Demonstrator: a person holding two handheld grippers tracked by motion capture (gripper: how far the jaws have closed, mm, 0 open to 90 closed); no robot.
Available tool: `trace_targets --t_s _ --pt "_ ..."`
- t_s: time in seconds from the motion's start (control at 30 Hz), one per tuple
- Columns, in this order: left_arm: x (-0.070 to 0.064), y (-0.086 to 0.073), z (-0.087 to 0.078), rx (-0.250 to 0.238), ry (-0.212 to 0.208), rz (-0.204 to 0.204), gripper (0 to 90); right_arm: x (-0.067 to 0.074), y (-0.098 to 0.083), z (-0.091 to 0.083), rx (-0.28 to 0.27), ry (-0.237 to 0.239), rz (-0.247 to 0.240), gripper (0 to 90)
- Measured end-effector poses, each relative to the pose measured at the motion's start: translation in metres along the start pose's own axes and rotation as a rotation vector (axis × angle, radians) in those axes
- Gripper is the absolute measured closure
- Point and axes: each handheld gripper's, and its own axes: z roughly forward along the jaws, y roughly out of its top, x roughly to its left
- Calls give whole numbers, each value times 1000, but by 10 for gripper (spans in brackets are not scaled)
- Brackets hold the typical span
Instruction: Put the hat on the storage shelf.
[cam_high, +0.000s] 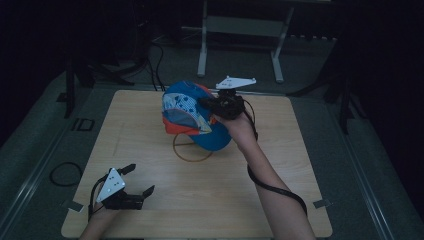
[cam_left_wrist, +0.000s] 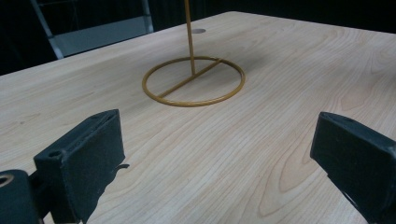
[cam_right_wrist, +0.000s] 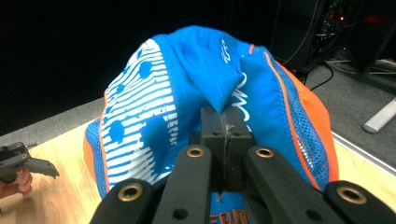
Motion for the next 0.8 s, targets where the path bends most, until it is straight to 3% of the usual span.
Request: trace_targets --t_s 0.1,0.47,0.8 --pt "0 0 0 -2 -3 -8 32 -3 -7 0 -10 21 29 900" --pt "0 -3 1 6 -6 -3 32 -6 -23 5 14 -9 21 896" --pt "-2 -4 2 8 -15 -4 32 -11 -31 4 4 12 51 836"
